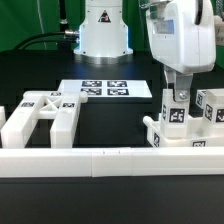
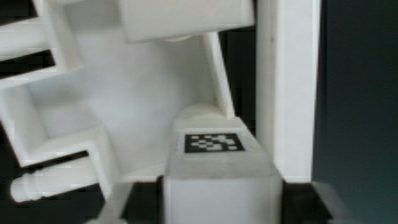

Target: Assemble chair

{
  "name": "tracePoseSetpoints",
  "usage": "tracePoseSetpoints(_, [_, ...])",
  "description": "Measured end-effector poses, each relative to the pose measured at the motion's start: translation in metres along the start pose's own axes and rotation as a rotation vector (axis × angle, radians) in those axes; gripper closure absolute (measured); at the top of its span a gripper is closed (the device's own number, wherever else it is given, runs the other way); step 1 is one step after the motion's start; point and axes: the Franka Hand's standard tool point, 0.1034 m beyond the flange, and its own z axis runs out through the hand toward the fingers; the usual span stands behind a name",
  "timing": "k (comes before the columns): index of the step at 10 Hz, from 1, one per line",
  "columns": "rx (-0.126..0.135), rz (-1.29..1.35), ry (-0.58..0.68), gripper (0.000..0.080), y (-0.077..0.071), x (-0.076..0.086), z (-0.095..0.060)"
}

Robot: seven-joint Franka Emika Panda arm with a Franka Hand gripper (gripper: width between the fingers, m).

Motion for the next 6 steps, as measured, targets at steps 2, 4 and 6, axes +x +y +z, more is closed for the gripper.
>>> tracePoseSetpoints(2, [-0.030, -0.086, -0.012, 0.0317, 0.0017, -0.0011, -0.0006])
tracePoseSetpoints(4, [-0.018, -0.228, -0.010, 0.0182, -0.0006, -0.0017, -0.0010])
tracePoseSetpoints(6, [-0.018, -0.352, -0.011, 0.0157, -0.0005, -0.0015, -0.0008])
